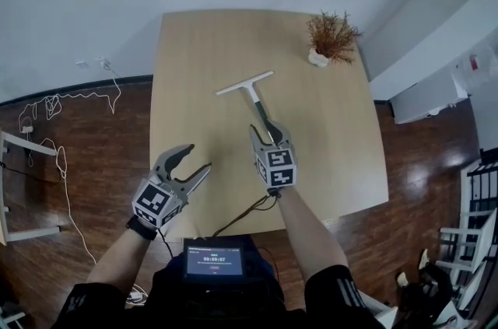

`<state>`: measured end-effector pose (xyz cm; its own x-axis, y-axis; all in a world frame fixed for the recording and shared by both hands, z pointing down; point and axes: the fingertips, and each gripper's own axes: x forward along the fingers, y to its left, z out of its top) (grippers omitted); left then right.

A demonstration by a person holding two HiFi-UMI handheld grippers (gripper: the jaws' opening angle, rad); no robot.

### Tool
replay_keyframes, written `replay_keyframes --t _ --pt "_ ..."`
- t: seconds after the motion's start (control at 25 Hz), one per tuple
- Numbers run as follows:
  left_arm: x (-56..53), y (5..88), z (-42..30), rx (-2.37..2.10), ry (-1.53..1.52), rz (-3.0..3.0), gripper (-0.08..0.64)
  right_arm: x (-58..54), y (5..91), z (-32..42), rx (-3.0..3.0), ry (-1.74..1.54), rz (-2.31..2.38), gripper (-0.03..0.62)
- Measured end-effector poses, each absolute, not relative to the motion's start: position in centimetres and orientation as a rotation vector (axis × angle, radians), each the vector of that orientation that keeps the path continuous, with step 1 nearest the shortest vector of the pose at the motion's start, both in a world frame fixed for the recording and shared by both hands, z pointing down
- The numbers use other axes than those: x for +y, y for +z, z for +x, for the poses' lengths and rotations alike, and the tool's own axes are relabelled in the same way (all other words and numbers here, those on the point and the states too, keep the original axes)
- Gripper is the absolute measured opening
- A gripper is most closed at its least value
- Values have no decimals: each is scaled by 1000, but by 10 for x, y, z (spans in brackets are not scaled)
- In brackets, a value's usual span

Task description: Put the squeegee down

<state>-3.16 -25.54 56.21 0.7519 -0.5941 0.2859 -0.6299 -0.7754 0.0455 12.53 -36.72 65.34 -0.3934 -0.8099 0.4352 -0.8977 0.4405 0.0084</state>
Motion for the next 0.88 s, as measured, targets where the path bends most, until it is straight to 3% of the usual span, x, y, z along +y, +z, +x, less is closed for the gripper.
replay_keyframes --t 0.48,0.88 --pt "-84 498 -89 -801 287 2968 250 -166 509 77 -2445 215 1646 198" --pt "11 471 -101 -754 188 2964 250 -24 453 48 -2535 170 1615 199"
